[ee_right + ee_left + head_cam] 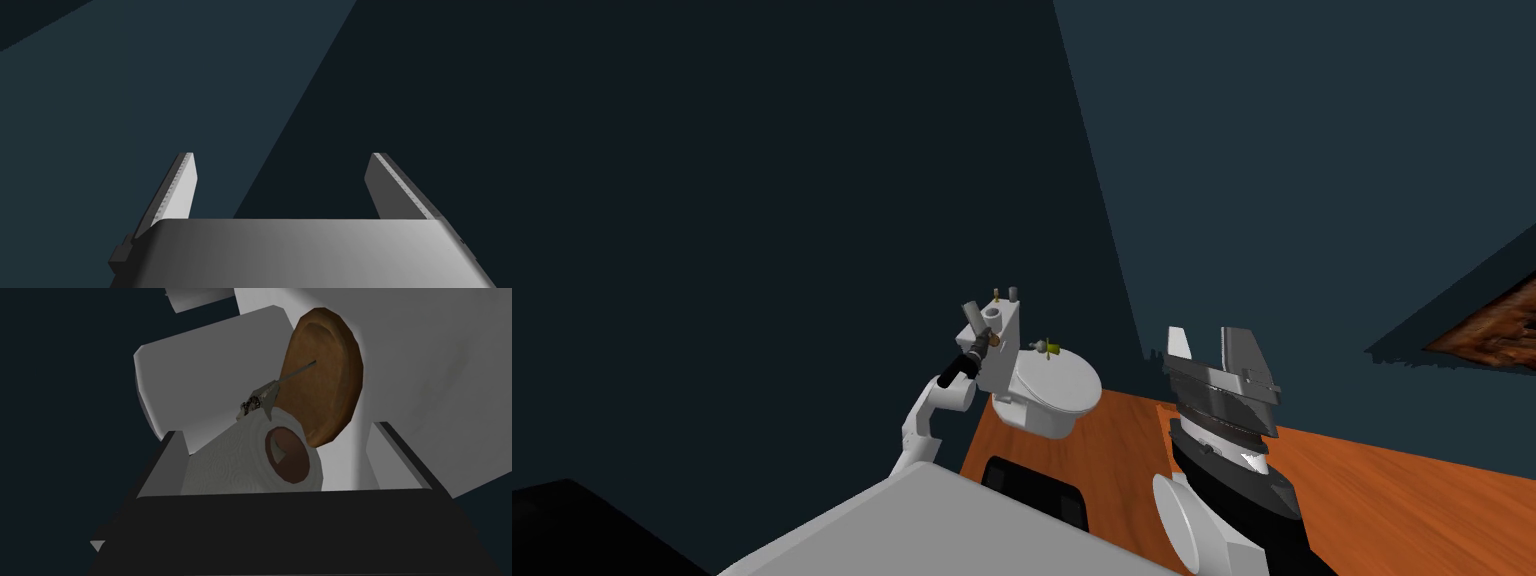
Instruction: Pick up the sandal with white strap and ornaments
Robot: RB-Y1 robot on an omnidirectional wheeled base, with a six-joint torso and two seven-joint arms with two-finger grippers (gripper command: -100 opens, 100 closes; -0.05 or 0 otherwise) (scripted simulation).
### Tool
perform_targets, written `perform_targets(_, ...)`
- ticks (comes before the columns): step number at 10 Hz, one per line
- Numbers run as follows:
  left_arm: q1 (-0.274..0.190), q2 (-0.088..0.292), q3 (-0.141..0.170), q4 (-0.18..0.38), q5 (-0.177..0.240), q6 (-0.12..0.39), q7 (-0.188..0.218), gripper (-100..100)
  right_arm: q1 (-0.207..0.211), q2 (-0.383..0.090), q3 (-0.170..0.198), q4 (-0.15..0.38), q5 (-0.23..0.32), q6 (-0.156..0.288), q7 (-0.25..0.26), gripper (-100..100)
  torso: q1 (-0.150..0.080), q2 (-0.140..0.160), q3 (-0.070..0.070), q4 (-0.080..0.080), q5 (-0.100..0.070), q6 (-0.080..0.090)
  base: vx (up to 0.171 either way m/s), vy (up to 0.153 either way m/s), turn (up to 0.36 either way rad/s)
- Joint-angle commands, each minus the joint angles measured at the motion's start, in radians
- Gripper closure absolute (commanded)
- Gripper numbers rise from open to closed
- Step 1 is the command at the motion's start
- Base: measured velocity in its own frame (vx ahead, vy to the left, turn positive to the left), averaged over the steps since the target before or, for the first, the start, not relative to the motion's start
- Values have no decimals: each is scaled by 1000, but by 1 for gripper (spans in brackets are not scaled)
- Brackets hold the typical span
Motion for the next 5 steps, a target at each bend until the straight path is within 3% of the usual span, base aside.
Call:
perform_targets(1, 0, 0, 0, 0, 0, 0, 0, 100, 0, 0, 0, 0, 0, 0, 0, 0, 0, 0, 0, 0, 0, 0, 0, 0, 0)
perform_targets(5, -2, 1, -1, -2, -1, -1, -2, 100, 0, 0, 0, 0, 0, 0, 0, 0, 3, -1, -1, -1, 2, -1, 0, 0, 0)
